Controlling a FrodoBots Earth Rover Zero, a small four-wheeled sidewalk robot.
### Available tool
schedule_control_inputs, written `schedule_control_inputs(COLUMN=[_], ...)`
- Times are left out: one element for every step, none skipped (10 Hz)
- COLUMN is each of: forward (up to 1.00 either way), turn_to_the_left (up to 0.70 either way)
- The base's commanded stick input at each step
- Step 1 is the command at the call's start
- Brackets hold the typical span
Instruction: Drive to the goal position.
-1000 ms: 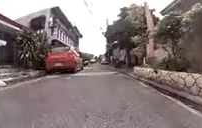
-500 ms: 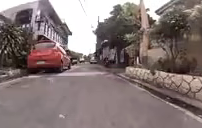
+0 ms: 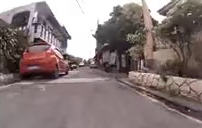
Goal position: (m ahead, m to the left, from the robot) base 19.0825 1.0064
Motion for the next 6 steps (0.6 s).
schedule_control_inputs(forward=[0.70,0.70,0.70,0.70,0.70,0.70], turn_to_the_left=[0.00,0.00,0.00,0.35,0.35,0.33])
